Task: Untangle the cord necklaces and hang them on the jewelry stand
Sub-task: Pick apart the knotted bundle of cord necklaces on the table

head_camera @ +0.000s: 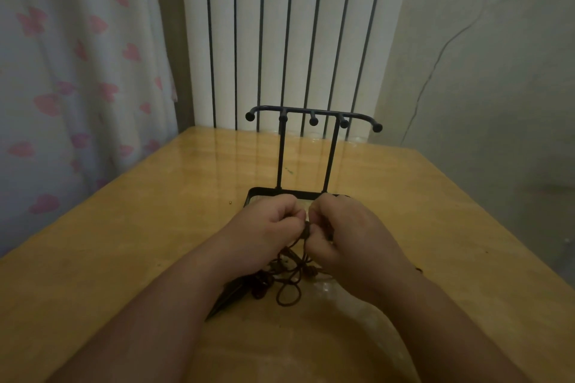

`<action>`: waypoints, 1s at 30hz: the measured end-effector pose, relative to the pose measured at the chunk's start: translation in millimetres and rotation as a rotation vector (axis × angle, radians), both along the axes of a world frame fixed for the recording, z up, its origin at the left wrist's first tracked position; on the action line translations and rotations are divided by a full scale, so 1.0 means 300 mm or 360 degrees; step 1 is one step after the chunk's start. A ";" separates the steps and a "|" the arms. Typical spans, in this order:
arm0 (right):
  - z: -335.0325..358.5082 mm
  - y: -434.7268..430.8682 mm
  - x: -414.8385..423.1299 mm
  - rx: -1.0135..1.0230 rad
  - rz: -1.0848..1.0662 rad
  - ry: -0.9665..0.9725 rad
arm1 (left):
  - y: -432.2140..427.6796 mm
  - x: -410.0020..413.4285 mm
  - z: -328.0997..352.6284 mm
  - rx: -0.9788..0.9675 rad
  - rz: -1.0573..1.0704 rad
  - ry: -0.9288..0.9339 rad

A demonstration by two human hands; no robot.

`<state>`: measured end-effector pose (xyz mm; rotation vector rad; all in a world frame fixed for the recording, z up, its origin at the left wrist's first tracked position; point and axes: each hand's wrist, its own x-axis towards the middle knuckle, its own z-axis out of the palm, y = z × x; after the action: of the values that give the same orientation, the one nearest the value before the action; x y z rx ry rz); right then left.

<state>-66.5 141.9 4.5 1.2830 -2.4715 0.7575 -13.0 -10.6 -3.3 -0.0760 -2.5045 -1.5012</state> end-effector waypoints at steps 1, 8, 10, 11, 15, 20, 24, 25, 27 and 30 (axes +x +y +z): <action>-0.002 0.000 0.000 -0.0017 0.0006 -0.0017 | 0.001 0.001 0.001 0.0032 -0.0008 -0.0006; -0.009 0.004 0.002 -0.0449 0.0026 -0.0208 | -0.005 0.002 0.004 0.0234 0.0040 -0.0043; 0.005 0.016 -0.001 -0.0568 0.0004 -0.0246 | -0.014 0.002 0.003 0.0272 0.0112 -0.0037; 0.008 0.020 -0.003 -0.0553 0.0001 -0.0246 | -0.015 0.003 0.004 0.0288 0.0121 -0.0025; -0.010 0.014 -0.015 -0.0426 0.0028 -0.0285 | -0.002 0.002 0.014 0.0285 0.0082 0.0060; -0.019 0.011 -0.019 -0.0360 0.0080 -0.0359 | -0.006 0.005 0.012 0.0234 0.0076 0.0112; -0.018 0.010 -0.018 -0.0333 0.0095 -0.0351 | -0.013 0.001 0.003 0.0184 0.0096 0.0107; -0.017 0.010 -0.018 -0.0331 0.0101 -0.0353 | -0.013 -0.001 0.002 0.0182 0.0090 0.0095; -0.017 0.010 -0.016 -0.0331 0.0108 -0.0351 | -0.015 -0.004 0.001 0.0180 0.0071 0.0079; -0.015 0.009 -0.014 -0.0315 0.0106 -0.0330 | -0.014 -0.002 0.003 0.0161 0.0073 0.0070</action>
<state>-70.8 144.7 0.0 1.2758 -2.4418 1.1747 -13.6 -14.8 -2.5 -0.0348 -2.3756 -1.5874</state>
